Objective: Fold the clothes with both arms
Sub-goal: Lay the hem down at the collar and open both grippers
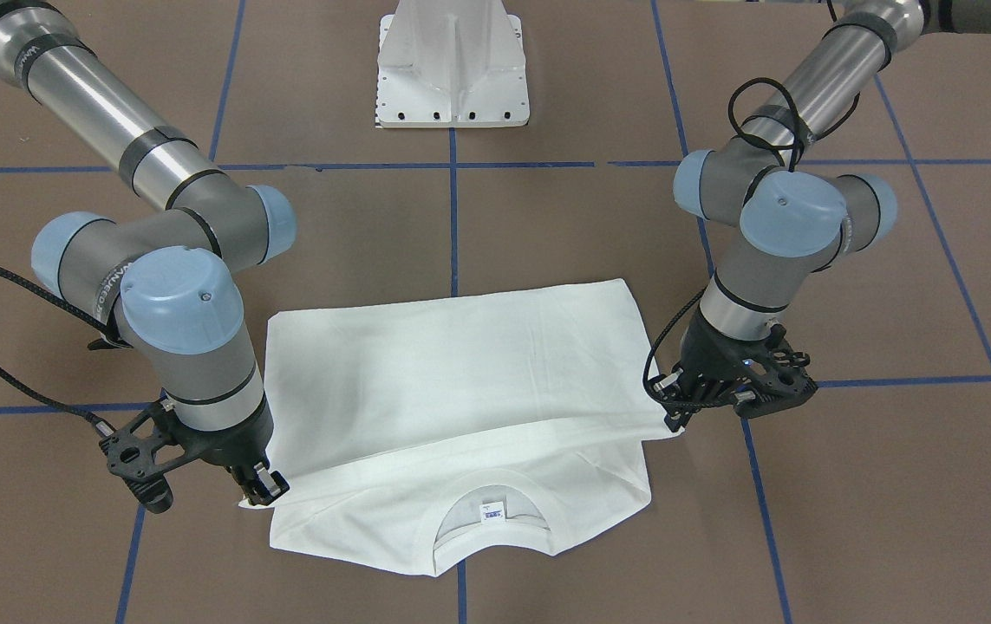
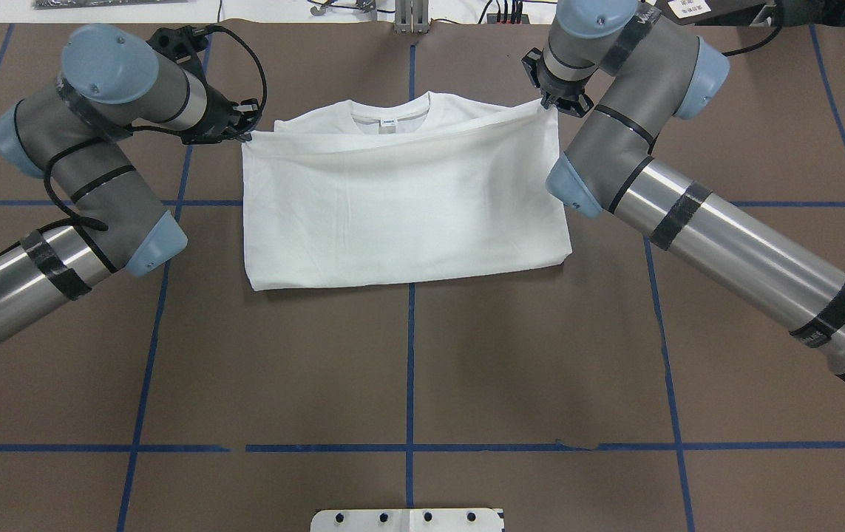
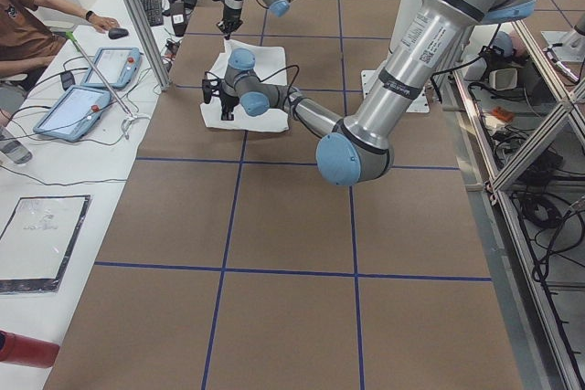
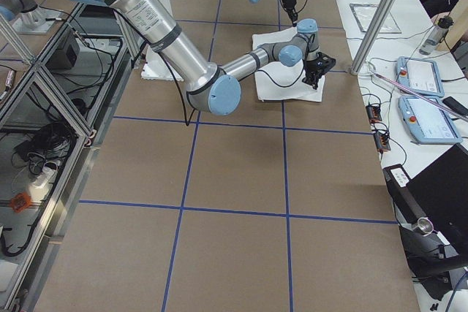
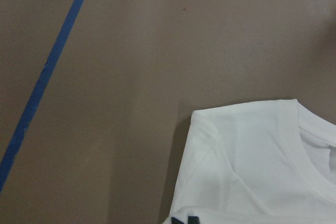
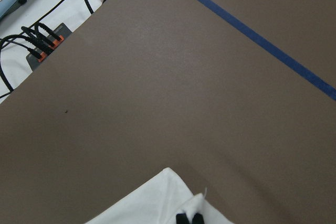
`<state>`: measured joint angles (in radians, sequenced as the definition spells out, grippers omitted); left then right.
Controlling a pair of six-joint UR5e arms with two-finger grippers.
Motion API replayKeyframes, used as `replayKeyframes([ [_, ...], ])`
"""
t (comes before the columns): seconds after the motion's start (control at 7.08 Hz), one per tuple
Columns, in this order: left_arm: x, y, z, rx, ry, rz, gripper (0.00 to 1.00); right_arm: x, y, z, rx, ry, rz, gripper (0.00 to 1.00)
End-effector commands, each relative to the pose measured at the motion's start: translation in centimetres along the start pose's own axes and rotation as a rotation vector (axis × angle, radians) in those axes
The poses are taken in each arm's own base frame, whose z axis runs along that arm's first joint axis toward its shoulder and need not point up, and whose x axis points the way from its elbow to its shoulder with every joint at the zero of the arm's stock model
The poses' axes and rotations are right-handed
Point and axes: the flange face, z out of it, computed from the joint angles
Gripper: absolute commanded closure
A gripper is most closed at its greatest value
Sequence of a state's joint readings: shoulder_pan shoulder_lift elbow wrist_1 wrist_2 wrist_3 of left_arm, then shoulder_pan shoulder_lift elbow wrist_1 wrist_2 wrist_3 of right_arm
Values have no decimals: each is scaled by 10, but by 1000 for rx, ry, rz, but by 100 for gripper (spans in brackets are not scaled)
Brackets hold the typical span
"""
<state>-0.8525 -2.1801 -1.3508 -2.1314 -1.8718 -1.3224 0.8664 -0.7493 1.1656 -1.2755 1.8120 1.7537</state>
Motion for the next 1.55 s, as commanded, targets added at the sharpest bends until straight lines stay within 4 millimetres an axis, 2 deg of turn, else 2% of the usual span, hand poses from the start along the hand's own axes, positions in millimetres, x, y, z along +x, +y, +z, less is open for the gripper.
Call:
replayKeyframes([
  [0.0,10,-10,16,10,-1,9,100,-8,1,2,13,-5,-4,100],
  [0.14,7,-10,19,9,-2,11,100,-6,0,18,14,3,-5,100],
  [0.28,3,-11,23,9,-11,10,100,-5,-2,24,15,-18,-10,100],
  [0.42,3,-11,23,9,-11,10,100,-8,0,23,13,-23,-11,100],
  [0.57,-5,-16,28,18,-25,3,100,-3,1,29,13,-13,-13,100],
  [0.71,-2,-16,27,20,-20,0,86,-9,4,23,11,-24,-15,100],
  [0.85,-9,-17,29,23,-24,3,86,-9,4,22,4,-59,-20,99],
  [0.99,-15,-34,20,45,-20,-9,78,-5,2,25,6,-59,-18,65],
  [1.13,-23,-58,7,75,-20,-27,75,-1,-1,30,36,-60,-17,52],
  [1.41,-35,-85,-8,111,-25,-22,75,-5,2,20,37,-83,-14,42],
])
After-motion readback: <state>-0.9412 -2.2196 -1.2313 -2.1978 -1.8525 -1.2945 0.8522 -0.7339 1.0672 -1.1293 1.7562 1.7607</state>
